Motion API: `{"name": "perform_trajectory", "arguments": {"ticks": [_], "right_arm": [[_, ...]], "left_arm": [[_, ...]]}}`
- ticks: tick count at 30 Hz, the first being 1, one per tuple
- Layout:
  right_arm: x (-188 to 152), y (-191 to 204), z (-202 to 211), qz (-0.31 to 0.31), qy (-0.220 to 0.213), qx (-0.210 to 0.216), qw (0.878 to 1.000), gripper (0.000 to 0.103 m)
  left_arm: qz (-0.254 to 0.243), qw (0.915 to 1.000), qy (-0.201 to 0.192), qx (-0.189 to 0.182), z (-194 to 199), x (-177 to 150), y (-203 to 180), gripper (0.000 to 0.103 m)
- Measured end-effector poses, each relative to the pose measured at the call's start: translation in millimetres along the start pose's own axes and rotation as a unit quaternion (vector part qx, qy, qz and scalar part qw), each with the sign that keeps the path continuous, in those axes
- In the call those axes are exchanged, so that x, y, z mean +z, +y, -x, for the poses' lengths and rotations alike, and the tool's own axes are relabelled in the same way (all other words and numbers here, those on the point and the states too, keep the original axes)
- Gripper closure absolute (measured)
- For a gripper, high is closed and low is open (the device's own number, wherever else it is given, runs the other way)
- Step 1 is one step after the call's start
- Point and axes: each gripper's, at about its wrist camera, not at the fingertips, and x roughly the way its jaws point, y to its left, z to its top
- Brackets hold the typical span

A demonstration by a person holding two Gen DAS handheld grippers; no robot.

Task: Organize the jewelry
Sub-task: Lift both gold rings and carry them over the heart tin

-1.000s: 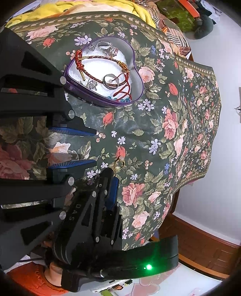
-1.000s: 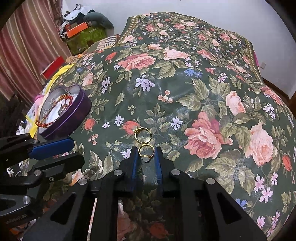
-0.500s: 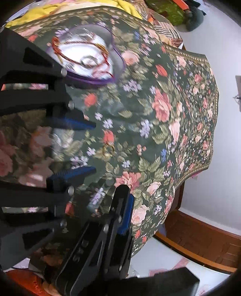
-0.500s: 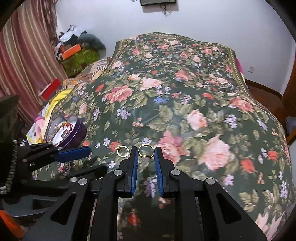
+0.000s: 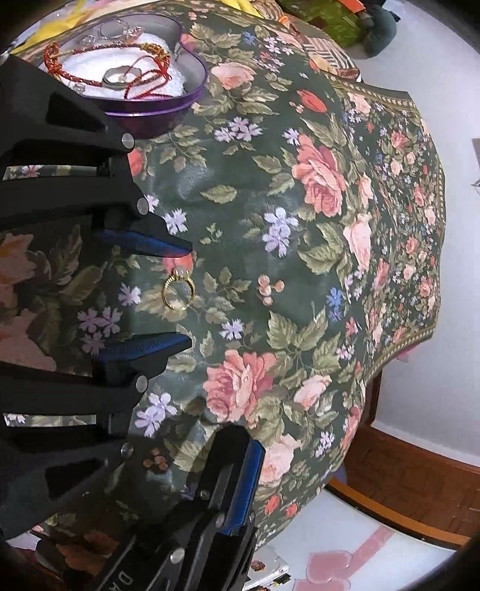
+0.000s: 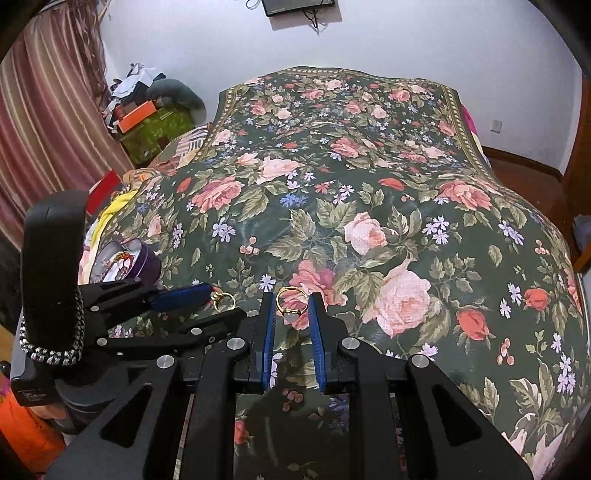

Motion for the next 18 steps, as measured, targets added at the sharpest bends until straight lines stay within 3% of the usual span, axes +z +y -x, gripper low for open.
{"name": "perform_trajectory", "arguments": {"ticks": [5,12,18], "right_arm": [[0.8,1.5,0.6,0.004,0.002,-0.002,1.000,0.087],[3.2,5.1,10.0,0.009,-0.008,-0.004,1.000,0.087],[3.4,9.3,14.8,0.010,-0.013,-0.003,1.000,0.087]], "left_arm": [[-0.007,1.0000,0.000,-0.007,-0.9,0.8,-1.9,0.095],[0.005,0.9999,-0.005,-0.016,10.7,-2.3,1.2,0.096],[-0.020,0.9993,-0.031,0.004,33.8,-5.2,-6.8,0.096]]}}
